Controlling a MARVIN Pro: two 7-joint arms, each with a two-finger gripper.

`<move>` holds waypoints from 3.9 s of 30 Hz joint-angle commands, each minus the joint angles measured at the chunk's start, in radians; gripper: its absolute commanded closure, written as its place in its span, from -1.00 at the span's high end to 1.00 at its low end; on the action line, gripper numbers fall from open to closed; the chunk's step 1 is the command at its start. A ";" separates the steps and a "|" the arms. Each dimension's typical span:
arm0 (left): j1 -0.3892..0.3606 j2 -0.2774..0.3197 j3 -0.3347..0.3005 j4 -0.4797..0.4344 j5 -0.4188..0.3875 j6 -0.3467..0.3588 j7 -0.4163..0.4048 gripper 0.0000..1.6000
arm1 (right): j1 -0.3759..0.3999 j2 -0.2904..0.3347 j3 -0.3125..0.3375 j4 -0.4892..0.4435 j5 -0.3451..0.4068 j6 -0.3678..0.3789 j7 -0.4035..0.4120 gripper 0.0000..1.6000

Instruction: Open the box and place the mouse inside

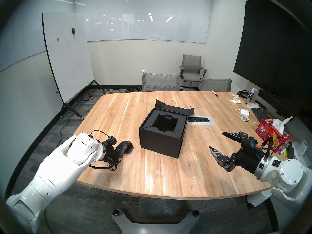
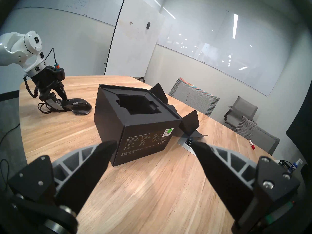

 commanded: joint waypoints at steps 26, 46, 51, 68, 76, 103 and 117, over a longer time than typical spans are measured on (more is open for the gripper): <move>0.049 -0.009 -0.096 -0.106 -0.079 0.041 -0.001 -1.00 | 0.008 0.001 0.004 -0.012 -0.003 -0.004 0.000 1.00; 0.003 -0.022 -0.139 -0.189 -0.175 0.056 0.012 -1.00 | 0.008 0.000 0.004 -0.012 -0.003 -0.004 0.000 1.00; -0.026 -0.023 -0.138 -0.198 -0.210 0.056 0.025 -1.00 | 0.008 0.000 0.004 -0.012 -0.003 -0.004 0.000 1.00; -0.139 -0.006 -0.132 -0.199 -0.347 0.056 0.072 -1.00 | 0.009 0.000 0.004 -0.012 -0.003 -0.003 0.000 1.00; -0.194 0.012 -0.113 -0.197 -0.426 0.056 0.106 -1.00 | 0.009 0.001 0.004 -0.012 -0.003 -0.003 0.000 1.00; -0.328 0.106 -0.072 -0.305 -0.739 0.056 0.263 -1.00 | 0.009 0.001 0.003 -0.012 -0.003 -0.003 0.000 1.00; -0.398 0.159 -0.009 -0.373 -0.947 0.056 0.428 -1.00 | 0.009 0.001 0.003 -0.012 -0.003 -0.003 0.000 1.00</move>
